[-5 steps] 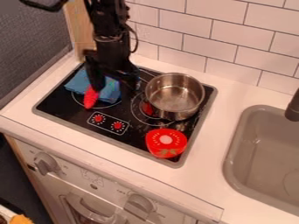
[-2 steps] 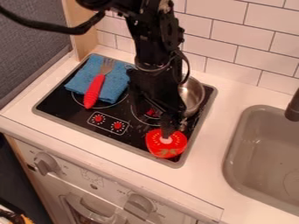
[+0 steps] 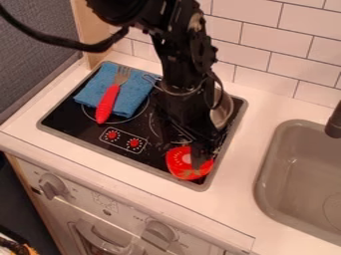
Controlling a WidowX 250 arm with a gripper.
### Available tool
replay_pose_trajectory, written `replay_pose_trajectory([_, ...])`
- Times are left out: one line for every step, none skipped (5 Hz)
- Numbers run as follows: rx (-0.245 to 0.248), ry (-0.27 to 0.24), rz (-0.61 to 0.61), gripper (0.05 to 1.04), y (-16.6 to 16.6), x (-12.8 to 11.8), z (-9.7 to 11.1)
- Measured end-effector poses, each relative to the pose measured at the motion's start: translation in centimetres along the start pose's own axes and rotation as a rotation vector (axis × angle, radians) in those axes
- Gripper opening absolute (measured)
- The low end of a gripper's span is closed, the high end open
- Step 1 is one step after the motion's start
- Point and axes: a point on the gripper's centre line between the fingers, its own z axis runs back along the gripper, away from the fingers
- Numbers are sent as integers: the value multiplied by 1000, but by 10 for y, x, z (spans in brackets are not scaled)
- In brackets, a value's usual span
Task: Move the red object to the bottom left corner of the stove
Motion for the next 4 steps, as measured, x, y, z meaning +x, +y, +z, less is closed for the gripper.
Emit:
replay_pose_trajectory([-23,26,16,1001,-3,-2,-13])
replay_pose_trajectory([-29,39,28,1002,-4,6,-22])
replay_pose_trajectory([-17,75,39,1001,-2,8,-34])
replay_pose_trajectory([-13,130,7,1001,-2,11,-46])
